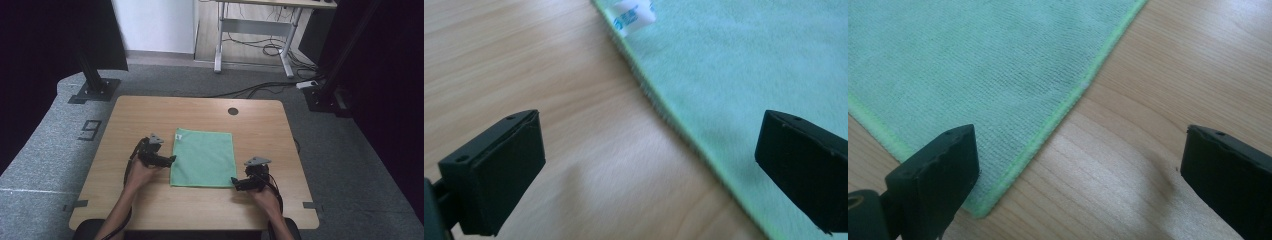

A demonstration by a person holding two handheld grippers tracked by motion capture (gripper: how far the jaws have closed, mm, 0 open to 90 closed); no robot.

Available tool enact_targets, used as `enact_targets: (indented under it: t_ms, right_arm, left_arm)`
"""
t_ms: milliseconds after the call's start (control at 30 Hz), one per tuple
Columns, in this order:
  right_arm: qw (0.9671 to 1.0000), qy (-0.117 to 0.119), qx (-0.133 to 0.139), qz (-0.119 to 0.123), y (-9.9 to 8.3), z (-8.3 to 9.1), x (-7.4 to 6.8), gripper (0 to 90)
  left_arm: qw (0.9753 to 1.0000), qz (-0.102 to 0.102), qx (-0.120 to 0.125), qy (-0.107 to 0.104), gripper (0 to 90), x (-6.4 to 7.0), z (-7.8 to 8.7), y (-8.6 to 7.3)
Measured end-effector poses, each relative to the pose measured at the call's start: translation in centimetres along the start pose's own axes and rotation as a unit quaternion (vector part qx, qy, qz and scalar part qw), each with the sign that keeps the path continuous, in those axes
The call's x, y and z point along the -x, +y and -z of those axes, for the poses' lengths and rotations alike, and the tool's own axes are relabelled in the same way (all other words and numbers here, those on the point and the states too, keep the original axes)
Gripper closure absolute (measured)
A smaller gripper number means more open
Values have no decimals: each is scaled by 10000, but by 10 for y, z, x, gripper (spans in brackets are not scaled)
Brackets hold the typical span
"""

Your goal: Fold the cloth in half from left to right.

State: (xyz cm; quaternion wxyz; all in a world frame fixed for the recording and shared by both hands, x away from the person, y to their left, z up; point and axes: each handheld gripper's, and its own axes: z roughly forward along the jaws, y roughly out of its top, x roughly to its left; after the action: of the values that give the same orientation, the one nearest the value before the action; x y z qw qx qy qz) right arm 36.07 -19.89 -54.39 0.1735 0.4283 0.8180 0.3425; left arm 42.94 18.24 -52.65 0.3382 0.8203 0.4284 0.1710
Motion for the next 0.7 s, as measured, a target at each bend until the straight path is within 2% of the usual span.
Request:
enact_targets:
  t_ms: [100,200,233,300,467,700]
  right_arm:
    - [10000,5,20,4,1,1,-1,22]
    - [10000,-13,-84,41,-1,-2,-1,22]
    - [9999,-6,-129,54,-2,-3,-2,22]
    - [9998,-21,-180,88,-2,-4,-2,22]
    - [9995,-104,-230,190,-2,-4,-3,23]
    - [9993,-212,-269,160,-3,-3,2,23]
  left_arm:
    - [9998,-68,-127,104,0,2,-11,2]
    - [9991,-94,-322,274,0,1,-21,-3]
    - [9991,-77,-311,261,0,1,-22,-5]
    - [9992,30,-299,260,0,0,-21,-7]
    - [9987,-60,-343,372,0,7,-12,-14]
    - [9991,129,-316,238,0,16,2,-32]
